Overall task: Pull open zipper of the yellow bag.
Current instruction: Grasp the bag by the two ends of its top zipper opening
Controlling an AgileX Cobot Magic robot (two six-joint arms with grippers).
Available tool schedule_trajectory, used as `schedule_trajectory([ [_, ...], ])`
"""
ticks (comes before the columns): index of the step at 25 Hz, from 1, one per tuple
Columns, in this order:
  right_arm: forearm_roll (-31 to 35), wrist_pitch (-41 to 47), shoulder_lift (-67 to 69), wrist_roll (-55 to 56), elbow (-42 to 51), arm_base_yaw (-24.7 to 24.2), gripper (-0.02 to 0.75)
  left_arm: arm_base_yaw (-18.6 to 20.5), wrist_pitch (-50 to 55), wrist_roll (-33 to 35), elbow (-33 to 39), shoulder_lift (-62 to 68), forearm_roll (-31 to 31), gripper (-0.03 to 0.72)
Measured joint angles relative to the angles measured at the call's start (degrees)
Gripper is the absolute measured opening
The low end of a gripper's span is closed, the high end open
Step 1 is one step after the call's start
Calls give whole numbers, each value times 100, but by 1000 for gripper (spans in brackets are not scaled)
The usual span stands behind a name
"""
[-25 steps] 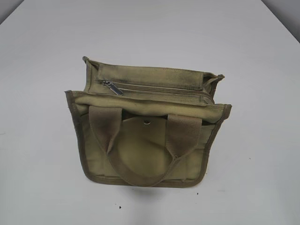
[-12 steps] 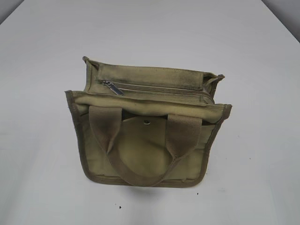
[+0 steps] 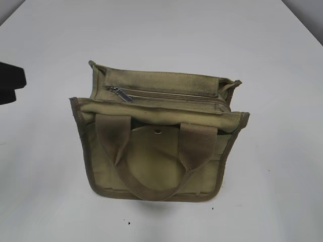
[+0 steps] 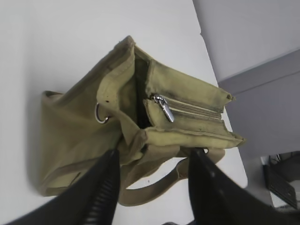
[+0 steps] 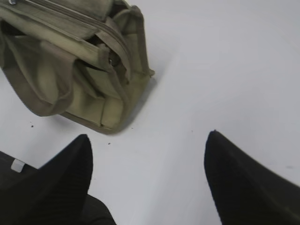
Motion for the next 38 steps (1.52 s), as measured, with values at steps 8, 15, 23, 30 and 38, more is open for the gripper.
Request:
schedule_trajectory([
  [8, 1058, -520, 2368, -1256, -864, 496, 551, -686, 286, -13, -1369, 1726, 108, 376],
  [15, 1229, -749, 4266, -1846, -1951, 1132, 512, -1349, 163, -381, -2114, 2821, 511, 377],
  [23, 1230, -1089, 5611, -2201, -2931, 1962, 511, -1747, -126, -469, -2536, 3508, 592, 376],
  [30, 1219, -1295, 6632, -2447, -3765, 2517, 510, -1956, -509, -494, -2737, 3718, 617, 129],
  [38, 1005, -1325, 7682, -2570, -4441, 2812, 509, -1984, -283, -509, -2952, 3718, 668, 13],
])
